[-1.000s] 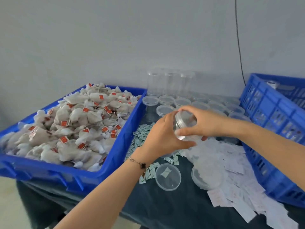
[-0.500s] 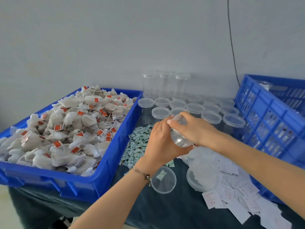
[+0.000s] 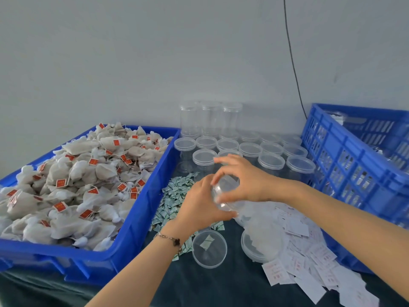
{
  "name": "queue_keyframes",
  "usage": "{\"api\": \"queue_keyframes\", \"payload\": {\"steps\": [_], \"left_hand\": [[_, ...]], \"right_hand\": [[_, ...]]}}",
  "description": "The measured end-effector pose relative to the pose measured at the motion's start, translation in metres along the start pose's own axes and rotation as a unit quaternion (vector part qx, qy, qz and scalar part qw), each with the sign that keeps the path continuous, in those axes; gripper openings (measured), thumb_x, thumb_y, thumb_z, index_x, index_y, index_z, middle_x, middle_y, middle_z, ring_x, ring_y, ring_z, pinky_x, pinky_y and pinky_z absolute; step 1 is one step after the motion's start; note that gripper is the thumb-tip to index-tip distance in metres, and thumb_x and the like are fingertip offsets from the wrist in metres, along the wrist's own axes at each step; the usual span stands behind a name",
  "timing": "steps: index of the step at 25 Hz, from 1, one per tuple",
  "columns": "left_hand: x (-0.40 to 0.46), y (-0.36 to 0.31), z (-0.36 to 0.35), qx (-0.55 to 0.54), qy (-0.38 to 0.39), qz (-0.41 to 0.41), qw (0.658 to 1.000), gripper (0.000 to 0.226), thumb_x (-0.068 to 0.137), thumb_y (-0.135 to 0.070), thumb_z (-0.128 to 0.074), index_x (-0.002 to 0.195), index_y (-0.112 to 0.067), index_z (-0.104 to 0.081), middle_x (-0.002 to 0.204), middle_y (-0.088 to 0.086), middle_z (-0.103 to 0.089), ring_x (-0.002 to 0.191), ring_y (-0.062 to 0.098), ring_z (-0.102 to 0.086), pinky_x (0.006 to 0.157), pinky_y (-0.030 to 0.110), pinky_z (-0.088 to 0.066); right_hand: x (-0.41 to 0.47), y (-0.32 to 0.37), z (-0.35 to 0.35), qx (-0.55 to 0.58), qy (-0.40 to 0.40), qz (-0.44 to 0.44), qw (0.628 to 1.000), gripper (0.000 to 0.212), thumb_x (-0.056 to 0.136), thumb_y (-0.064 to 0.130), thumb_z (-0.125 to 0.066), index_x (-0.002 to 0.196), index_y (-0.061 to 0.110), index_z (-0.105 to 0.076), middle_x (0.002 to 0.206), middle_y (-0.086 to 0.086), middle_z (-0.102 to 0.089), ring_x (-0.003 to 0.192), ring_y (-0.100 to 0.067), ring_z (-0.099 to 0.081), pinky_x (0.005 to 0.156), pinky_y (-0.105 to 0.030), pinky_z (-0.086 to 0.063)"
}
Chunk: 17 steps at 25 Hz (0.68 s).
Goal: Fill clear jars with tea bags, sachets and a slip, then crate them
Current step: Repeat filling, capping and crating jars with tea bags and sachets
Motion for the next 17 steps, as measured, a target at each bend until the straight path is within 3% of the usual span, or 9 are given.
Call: {"api": "queue_keyframes", "payload": {"steps": [2,4,5,7,8,10,13,15,17], "left_hand": [[-0.002,-0.009,-0.006,0.010,-0.003,-0.007,1.000,0.094,0.054,-0.054,-0.085,0.133,-0.023,-0.042,0.118,-0.012,-0.054,0.106,0.008,-0.053,0.083,0.026,-0.047],[0.000,-0.022,-0.008,0.012,-0.007,-0.028,1.000,0.092,0.053,-0.055,-0.084,0.131,-0.030,-0.043,0.115,-0.018,-0.052,0.105,0.002,-0.050,0.084,0.025,-0.046],[0.001,-0.028,-0.008,0.019,-0.004,-0.040,0.999,0.087,0.052,-0.055,-0.084,0.127,-0.035,-0.046,0.111,-0.023,-0.050,0.104,-0.002,-0.050,0.083,0.024,-0.045],[0.001,-0.036,-0.007,0.021,0.018,-0.042,0.999,0.083,0.051,-0.058,-0.083,0.123,-0.040,-0.047,0.110,-0.028,-0.051,0.103,-0.002,-0.054,0.082,0.022,-0.046],[0.001,-0.037,-0.007,0.006,0.024,-0.032,0.999,0.086,0.050,-0.058,-0.083,0.126,-0.041,-0.046,0.115,-0.027,-0.052,0.105,-0.001,-0.054,0.083,0.020,-0.046],[0.001,-0.032,-0.010,-0.031,0.028,-0.010,0.999,0.098,0.049,-0.057,-0.084,0.135,-0.036,-0.041,0.121,-0.025,-0.050,0.105,-0.002,-0.051,0.080,0.012,-0.042],[0.003,-0.022,-0.015,-0.046,0.032,0.017,0.998,0.109,0.042,-0.062,-0.076,0.139,-0.032,-0.035,0.121,-0.016,-0.054,0.094,0.001,-0.052,0.065,0.007,-0.038],[0.007,-0.018,-0.016,-0.039,0.032,0.025,0.998,0.116,0.037,-0.067,-0.072,0.140,-0.030,-0.033,0.119,-0.013,-0.056,0.097,0.003,-0.055,0.068,0.012,-0.042],[0.008,-0.015,-0.018,-0.044,0.037,0.039,0.998,0.114,0.037,-0.068,-0.072,0.137,-0.028,-0.036,0.114,-0.013,-0.057,0.098,0.004,-0.058,0.073,0.017,-0.045]], "right_hand": [[0.002,0.000,-0.001,-0.027,-0.093,-0.056,0.994,0.050,0.084,0.060,-0.052,0.119,0.024,-0.057,0.135,-0.001,-0.046,0.129,-0.020,-0.039,0.096,-0.025,-0.030],[0.002,-0.004,-0.006,-0.136,-0.063,-0.164,0.975,0.074,0.080,0.078,-0.027,0.131,0.027,-0.044,0.130,-0.003,-0.049,0.113,-0.027,-0.055,0.085,-0.035,-0.042],[0.000,-0.006,-0.007,-0.170,-0.030,-0.203,0.964,0.081,0.075,0.084,-0.019,0.131,0.030,-0.040,0.121,-0.003,-0.053,0.095,-0.028,-0.065,0.074,-0.034,-0.046],[-0.007,-0.009,-0.002,-0.145,0.018,-0.249,0.957,0.083,0.068,0.088,-0.016,0.126,0.034,-0.041,0.100,0.001,-0.052,0.055,-0.021,-0.067,0.056,-0.029,-0.048],[-0.010,-0.009,0.002,-0.125,0.025,-0.251,0.959,0.079,0.068,0.087,-0.021,0.124,0.035,-0.042,0.096,0.002,-0.051,0.052,-0.019,-0.066,0.055,-0.029,-0.050],[-0.015,-0.012,0.007,-0.102,0.014,-0.231,0.968,0.071,0.072,0.081,-0.033,0.128,0.038,-0.040,0.107,0.000,-0.053,0.079,-0.022,-0.067,0.070,-0.036,-0.055],[-0.019,-0.016,0.001,-0.103,-0.011,-0.171,0.980,0.071,0.075,0.074,-0.046,0.135,0.040,-0.032,0.132,-0.002,-0.043,0.113,-0.028,-0.053,0.091,-0.041,-0.046],[-0.019,-0.017,-0.001,-0.078,-0.003,-0.116,0.990,0.068,0.077,0.060,-0.055,0.137,0.040,-0.029,0.139,0.000,-0.036,0.121,-0.027,-0.046,0.092,-0.038,-0.042],[-0.019,-0.017,0.000,-0.050,0.023,-0.065,0.996,0.064,0.078,0.041,-0.066,0.134,0.037,-0.037,0.139,0.004,-0.035,0.120,-0.017,-0.041,0.086,-0.026,-0.036]]}}
Point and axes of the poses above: each hand's wrist, its own x-axis towards the middle knuckle, its own z-axis out of the back of the hand, y = z × x, the point moved 2 cm from there along x, towards the middle knuckle
